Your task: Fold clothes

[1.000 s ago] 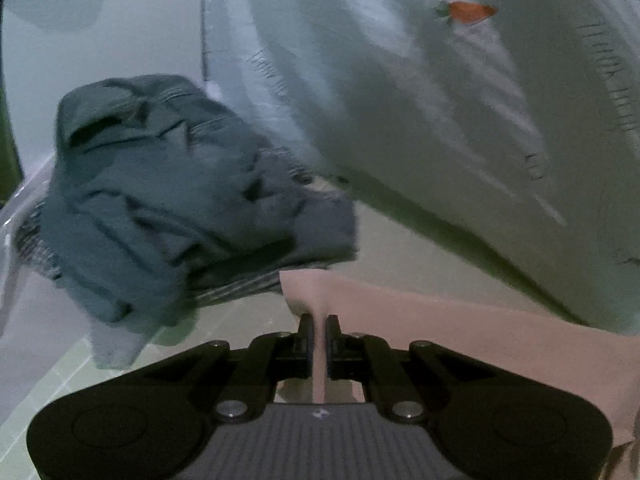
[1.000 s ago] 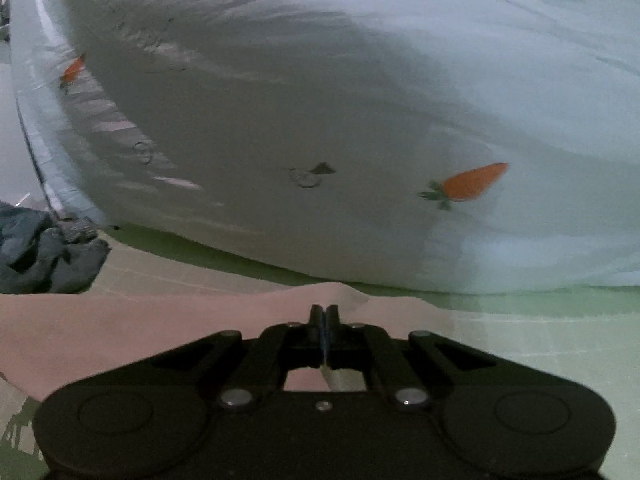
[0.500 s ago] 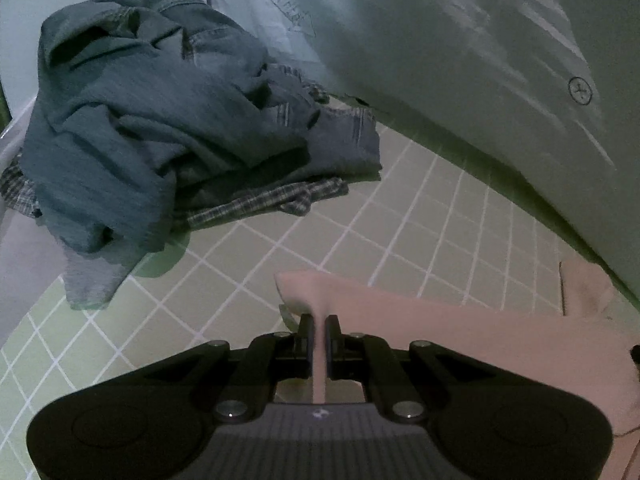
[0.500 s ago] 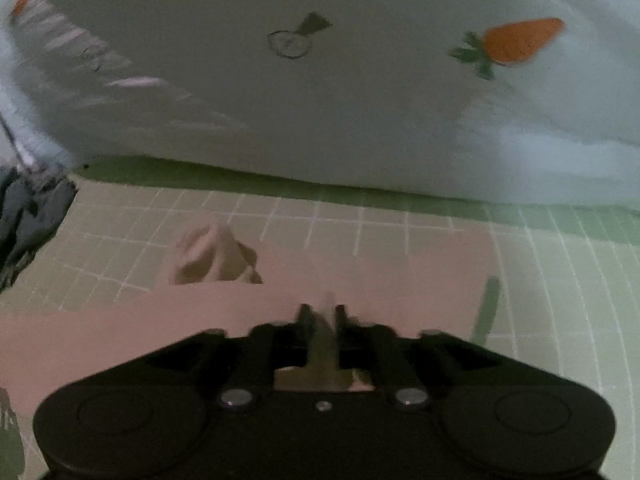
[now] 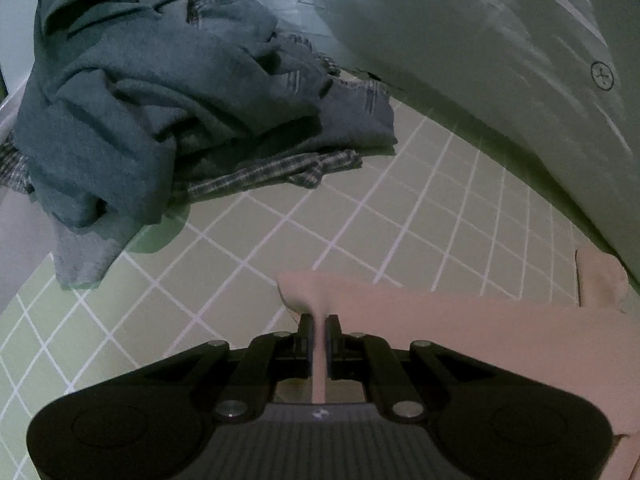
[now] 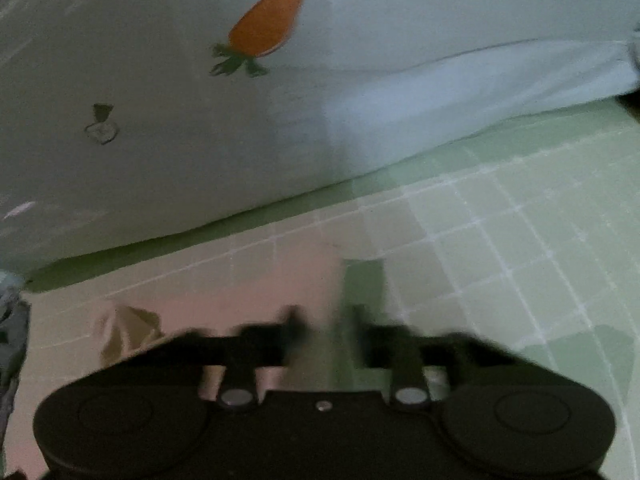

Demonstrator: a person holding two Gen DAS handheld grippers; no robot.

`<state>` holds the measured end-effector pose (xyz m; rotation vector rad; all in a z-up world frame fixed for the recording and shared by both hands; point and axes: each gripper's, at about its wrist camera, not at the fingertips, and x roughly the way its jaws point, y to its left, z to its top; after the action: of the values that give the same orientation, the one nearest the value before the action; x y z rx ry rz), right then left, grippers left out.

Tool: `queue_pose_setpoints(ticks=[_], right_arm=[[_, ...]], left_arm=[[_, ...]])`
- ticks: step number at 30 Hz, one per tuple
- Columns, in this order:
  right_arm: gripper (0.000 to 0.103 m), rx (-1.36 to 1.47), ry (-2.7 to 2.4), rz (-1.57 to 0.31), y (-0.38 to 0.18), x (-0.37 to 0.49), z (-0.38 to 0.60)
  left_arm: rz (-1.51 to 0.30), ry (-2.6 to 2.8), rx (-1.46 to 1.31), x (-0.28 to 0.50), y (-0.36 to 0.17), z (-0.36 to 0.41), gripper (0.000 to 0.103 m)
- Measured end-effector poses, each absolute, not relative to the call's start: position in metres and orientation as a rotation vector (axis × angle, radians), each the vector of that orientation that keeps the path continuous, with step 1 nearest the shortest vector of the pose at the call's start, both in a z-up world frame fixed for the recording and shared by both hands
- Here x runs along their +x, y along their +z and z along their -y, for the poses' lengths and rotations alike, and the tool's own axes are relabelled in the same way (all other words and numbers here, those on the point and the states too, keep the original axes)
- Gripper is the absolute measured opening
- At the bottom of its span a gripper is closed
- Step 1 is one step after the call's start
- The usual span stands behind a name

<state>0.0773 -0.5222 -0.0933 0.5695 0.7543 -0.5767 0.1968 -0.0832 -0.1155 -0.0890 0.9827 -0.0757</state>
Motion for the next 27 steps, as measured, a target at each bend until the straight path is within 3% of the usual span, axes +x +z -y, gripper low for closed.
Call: queue_pose_setpoints(ticks=[5, 8, 10, 13, 27], right_arm=[[0.006, 0.535, -0.573, -0.763, -0.096, 0.090, 0.527], [0.013, 0.494, -0.583, -0.786, -0.097, 0.095, 0.526], [0.033, 0.433, -0.597, -0.783, -0.089, 0.088, 0.518], [0.049, 0.354, -0.651, -0.745, -0.075, 0.069, 0.512], [0.049, 0.355, -0.675, -0.731, -0.054, -0.081, 0.463]], left_arm=[[-0.984, -0.081, -0.104, 0.200, -0.116, 0.084, 0.008], [-0.992, -0.087, -0.112, 0.201, -0.115, 0.085, 0.007], [-0.987, -0.101, -0.119, 0.200, -0.112, 0.088, 0.007], [-0.946, -0.163, -0.100, 0.192, -0.097, 0.101, 0.007], [-0.871, -0.644, 0.059, 0.059, -0.042, 0.210, 0.007]])
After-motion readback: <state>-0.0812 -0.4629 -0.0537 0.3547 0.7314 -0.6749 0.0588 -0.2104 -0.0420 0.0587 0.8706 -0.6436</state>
